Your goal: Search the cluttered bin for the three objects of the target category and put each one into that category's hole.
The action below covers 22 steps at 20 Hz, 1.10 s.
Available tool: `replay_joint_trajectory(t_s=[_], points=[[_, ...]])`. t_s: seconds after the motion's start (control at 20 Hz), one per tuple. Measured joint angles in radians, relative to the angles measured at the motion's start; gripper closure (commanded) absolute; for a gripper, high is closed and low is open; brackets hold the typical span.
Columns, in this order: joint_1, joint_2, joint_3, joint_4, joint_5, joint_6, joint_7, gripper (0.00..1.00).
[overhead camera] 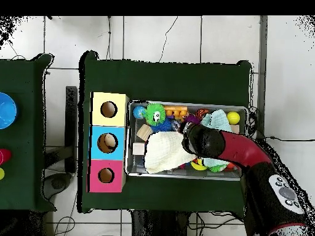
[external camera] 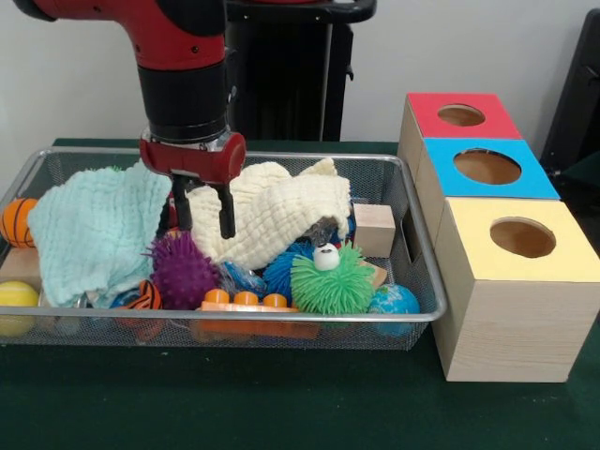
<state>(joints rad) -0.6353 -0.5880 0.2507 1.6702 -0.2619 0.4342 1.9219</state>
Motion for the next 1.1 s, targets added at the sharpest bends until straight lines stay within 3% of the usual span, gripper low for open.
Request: replay_joint_trajectory(t_s=[0.55, 1.1], points=[[0.013, 0.004, 0.004, -0.016, -0.003, -0.053, 0.000, 0.00], [0.111, 0.043, -0.004, -0.008, -0.001, -0.300, 0.000, 0.00]])
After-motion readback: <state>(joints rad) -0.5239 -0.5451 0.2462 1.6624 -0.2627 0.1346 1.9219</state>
